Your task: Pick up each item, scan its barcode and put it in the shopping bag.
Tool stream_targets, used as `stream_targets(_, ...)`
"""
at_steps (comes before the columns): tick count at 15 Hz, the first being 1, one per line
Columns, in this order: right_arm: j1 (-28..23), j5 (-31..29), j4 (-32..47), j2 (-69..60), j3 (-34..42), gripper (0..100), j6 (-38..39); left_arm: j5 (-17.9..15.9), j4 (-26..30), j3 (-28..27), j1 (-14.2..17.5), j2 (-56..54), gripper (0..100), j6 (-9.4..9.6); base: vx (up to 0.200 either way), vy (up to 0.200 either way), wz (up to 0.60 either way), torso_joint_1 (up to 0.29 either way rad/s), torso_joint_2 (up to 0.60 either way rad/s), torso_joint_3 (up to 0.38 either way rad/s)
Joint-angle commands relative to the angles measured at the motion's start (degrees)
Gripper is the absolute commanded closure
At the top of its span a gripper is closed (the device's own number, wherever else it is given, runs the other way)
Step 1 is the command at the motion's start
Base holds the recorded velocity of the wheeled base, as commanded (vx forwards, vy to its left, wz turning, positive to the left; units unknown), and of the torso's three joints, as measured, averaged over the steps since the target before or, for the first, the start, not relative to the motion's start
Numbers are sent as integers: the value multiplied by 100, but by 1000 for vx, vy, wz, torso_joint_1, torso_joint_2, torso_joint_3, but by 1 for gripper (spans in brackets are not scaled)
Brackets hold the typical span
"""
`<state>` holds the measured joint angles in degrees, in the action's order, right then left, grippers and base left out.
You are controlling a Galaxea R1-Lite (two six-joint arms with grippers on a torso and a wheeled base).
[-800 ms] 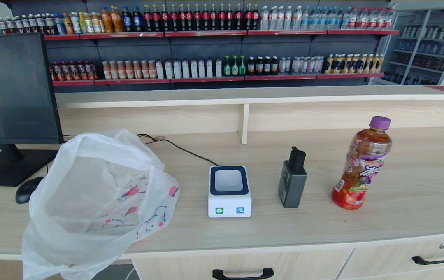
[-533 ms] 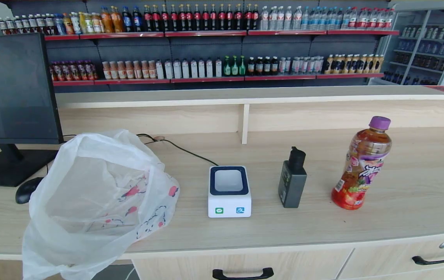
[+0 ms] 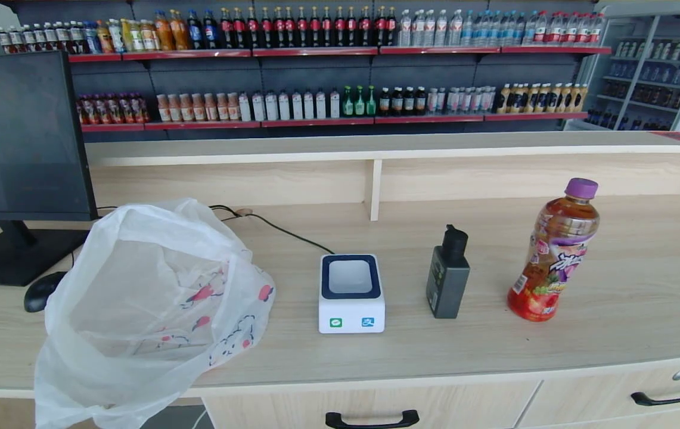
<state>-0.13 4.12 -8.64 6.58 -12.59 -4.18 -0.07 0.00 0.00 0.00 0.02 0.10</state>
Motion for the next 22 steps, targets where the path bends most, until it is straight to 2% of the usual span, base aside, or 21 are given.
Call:
stream_targets(1, 5, 19, -261, 1100, -472, 0, -48, -1, 0, 0, 0, -2, 0, -1, 0, 0, 0, 0, 0, 0)
stream_targets(3, 66, 19, -973, 1715, -419, 0, -83, -1, 0, 0, 0, -2, 0, -1, 0, 0, 0, 0, 0, 0)
stream_targets(5, 110, 19, -2326, 2752, -428, 0, -92, -1, 0, 0, 0, -2, 0, -1, 0, 0, 0, 0, 0, 0)
stream_targets(6, 347, 19, -2625, 3121, -437, 0, -109, -1, 0, 0, 0, -2, 0, -1, 0, 0, 0, 0, 0, 0)
stream_targets(7, 919, 10, -2818, 3420, -419, 0, -109, -1, 0, 0, 0, -2, 0, -1, 0, 0, 0, 0, 0, 0)
stream_targets(10, 1534, 27, -3020, 3974, -516, 0, 436, -1, 0, 0, 0, -2, 0, -1, 0, 0, 0, 0, 0, 0)
stream_targets(13, 2132, -25, -3020, 4492, -753, 0, 524, -1, 0, 0, 0, -2, 0, -1, 0, 0, 0, 0, 0, 0)
stream_targets(17, 3468, -34, -3240, 5019, -789, 0, 1605, -1, 0, 0, 0, -2, 0, -1, 0, 0, 0, 0, 0, 0)
stream_targets(19, 3617, -34, -4145, 5600, -982, 0, 2299, -1, 0, 0, 0, -2, 0, -1, 0, 0, 0, 0, 0, 0)
stream_targets(22, 3415, -34, -4365, 6100, -683, 0, 1921, 7, 0, 0, 0, -2, 0, -1, 0, 0, 0, 0, 0, 0)
